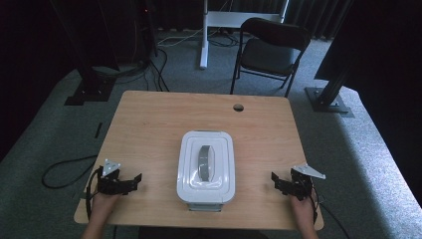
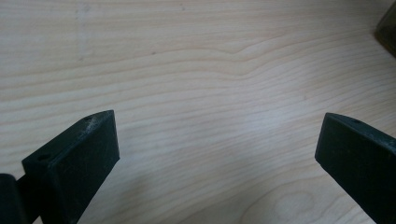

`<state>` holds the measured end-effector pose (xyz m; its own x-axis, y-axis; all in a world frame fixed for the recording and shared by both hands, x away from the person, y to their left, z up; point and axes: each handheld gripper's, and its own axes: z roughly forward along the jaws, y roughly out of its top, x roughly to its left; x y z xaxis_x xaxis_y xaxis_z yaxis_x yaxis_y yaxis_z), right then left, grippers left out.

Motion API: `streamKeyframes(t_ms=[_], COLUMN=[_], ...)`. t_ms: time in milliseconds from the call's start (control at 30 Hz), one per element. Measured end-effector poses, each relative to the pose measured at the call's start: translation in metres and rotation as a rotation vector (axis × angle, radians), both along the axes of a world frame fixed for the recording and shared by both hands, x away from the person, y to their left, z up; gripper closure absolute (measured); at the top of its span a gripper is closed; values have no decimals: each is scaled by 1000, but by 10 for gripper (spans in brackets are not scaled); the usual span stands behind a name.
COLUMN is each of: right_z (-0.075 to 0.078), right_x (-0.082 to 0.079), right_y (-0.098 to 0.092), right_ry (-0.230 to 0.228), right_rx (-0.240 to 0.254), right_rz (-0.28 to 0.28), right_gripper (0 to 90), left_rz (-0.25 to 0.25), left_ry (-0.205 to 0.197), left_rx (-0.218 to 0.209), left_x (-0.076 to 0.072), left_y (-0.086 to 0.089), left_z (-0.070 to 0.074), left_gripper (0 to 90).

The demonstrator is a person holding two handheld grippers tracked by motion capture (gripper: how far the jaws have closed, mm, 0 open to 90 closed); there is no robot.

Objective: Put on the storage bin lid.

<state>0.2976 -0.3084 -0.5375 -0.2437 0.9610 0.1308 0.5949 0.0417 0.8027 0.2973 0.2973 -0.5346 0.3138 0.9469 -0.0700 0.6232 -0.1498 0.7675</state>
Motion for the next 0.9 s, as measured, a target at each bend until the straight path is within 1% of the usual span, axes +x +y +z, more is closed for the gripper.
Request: streamKeyframes(t_ms=[167,267,333,367,433,467,600,667,733,800,833,900], right_z=[-1,-2,-4,-4,-5,-6,-8,-8,-10,-11,-12,-12], right_x=[-5,-7,-8,-8,-9,-10,-11,-11,-10,-9,-9,-9], right_y=[-4,-9,-12,-14,-16,-18,-23,-24,-24,-25,-25,-27], right_ry=[15,19,26,25,31,30,49,53,68,81,92,88], right_rx=[-54,-64,-52,-53,-45,-50,-59,-55,-72,-65,-71,-52], right_rz=[-29,-52,-68,-75,-85,-92,-123,-132,-151,-156,-169,-169], right_gripper=[126,126,126,126,125,125,126,125,126,125,125,125], left_rz=[37,62,80,88,106,110,137,149,158,168,173,185], left_ry=[21,35,45,42,46,47,72,83,94,102,104,105], left_rx=[-1,6,10,7,14,14,30,34,37,44,41,43], left_x=[-4,-5,-6,-6,-6,-6,-5,-6,-8,-10,-10,-11], left_y=[8,13,16,17,18,19,21,22,23,25,26,27], left_z=[-2,-3,-4,-4,-4,-4,-6,-7,-8,-9,-10,-10], left_gripper=[2,2,2,2,2,2,2,2,2,2,2,2])
